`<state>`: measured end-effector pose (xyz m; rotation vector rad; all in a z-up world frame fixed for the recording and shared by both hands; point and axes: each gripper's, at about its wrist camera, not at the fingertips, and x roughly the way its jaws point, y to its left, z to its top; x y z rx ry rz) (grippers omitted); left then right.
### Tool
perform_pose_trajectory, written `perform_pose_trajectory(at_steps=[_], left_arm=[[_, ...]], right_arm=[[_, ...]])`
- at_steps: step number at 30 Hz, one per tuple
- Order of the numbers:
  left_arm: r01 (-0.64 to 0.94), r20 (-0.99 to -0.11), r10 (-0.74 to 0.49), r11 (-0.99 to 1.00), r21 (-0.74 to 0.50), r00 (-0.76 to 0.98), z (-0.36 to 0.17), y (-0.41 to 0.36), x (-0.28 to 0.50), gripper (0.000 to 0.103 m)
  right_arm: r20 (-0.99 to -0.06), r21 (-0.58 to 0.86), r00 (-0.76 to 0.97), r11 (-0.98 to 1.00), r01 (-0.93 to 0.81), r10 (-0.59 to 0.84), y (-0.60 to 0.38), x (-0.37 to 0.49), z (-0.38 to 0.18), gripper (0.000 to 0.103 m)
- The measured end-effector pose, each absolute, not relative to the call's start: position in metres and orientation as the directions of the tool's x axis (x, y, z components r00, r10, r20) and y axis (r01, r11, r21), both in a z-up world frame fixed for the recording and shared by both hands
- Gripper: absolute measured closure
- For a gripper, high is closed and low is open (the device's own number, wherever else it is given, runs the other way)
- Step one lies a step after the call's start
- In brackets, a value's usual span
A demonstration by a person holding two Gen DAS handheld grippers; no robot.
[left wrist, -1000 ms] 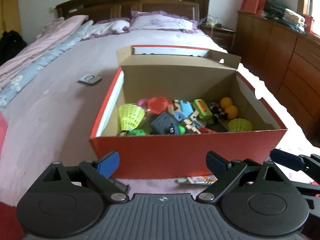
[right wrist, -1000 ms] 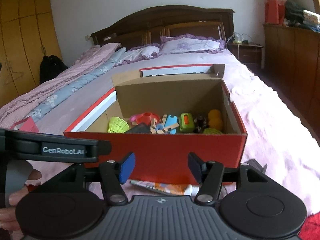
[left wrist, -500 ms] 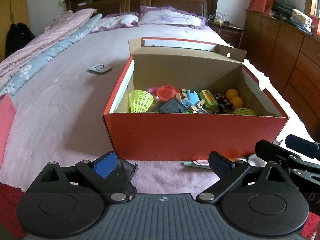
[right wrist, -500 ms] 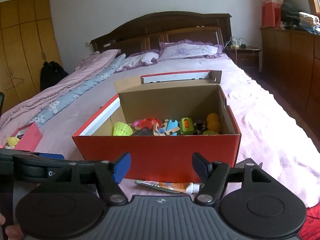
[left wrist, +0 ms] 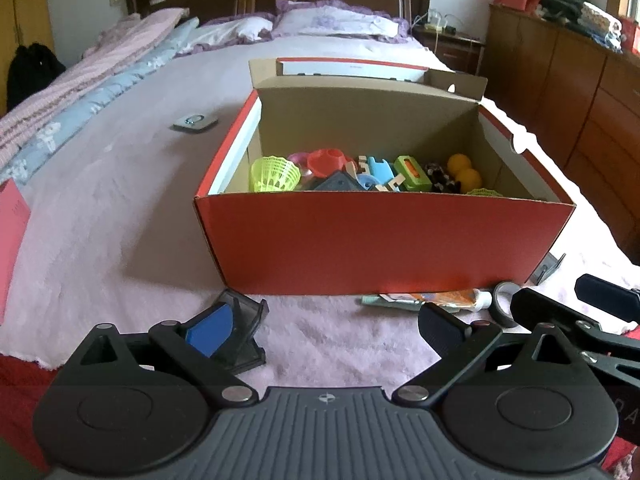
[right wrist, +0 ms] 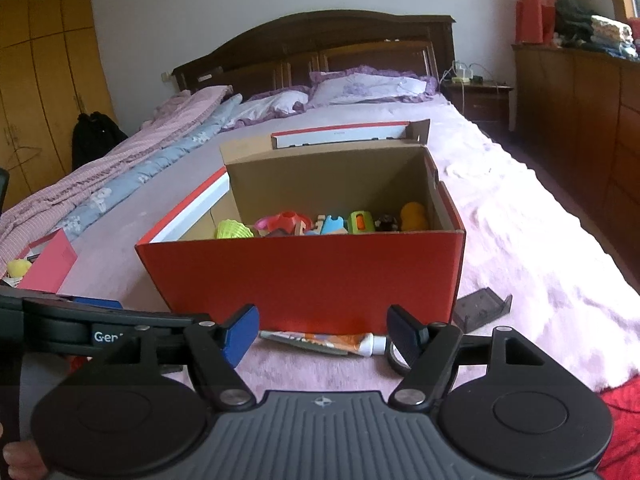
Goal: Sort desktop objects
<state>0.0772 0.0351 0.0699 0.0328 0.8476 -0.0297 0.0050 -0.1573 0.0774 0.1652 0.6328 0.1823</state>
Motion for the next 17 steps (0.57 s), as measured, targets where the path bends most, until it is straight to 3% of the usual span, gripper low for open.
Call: perform_pose_trajectory(at_steps=[17], left_arm=[[0.031,-0.753,-0.011,0.999,0.012,0.658,0.0708,0.0376,0.0742,0.002]], right_arm=[[-0.572,0.207,0.79,0.971,-0.122,0.221,-0.1564,-0.0021,0.0783,0.03]])
